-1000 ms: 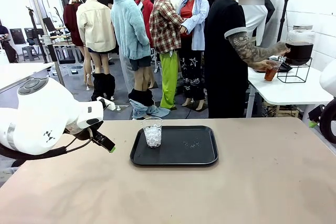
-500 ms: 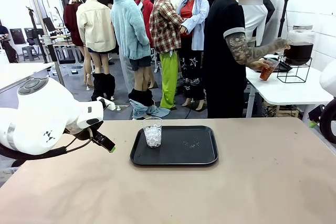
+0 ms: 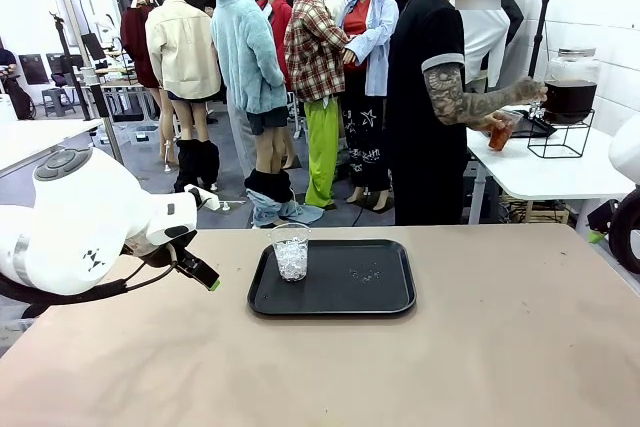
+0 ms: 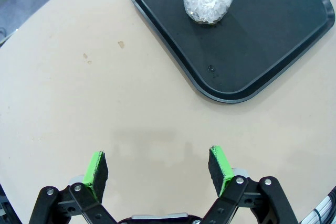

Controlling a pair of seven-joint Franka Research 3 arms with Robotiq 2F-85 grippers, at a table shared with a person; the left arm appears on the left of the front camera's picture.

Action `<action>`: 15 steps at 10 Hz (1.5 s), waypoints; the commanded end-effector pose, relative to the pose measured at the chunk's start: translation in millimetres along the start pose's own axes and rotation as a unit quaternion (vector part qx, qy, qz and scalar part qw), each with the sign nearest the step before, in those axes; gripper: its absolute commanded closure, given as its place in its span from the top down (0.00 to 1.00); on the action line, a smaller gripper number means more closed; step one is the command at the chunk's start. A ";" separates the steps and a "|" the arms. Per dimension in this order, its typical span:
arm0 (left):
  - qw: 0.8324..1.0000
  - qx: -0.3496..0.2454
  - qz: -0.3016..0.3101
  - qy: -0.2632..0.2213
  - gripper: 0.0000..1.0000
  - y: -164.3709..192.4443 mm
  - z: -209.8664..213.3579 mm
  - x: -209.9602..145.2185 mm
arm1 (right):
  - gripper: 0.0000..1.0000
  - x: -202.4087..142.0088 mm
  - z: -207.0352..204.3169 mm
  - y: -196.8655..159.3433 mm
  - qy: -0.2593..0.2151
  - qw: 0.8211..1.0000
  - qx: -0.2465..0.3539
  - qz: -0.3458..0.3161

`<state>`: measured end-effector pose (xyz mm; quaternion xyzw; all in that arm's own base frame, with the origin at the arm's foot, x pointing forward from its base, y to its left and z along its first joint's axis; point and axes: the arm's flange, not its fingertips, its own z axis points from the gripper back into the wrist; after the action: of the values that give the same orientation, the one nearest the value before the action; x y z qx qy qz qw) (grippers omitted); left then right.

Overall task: Pour the drink into the iced cup.
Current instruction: Pick up the iced cup indicated by the human and present it to them.

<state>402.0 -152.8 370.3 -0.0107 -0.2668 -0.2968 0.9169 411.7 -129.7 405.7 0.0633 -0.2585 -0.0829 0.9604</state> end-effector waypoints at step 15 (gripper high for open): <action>1.000 0.000 0.002 -0.001 1.00 1.9 0.9 -0.4 | 1.00 -3.1 0.5 4.2 -0.006 1.000 -0.008 -0.008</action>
<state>402.0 -152.8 370.3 -0.0107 -0.2668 -0.2968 0.9169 411.7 -129.8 405.7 0.0633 -0.2585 -0.0829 0.9604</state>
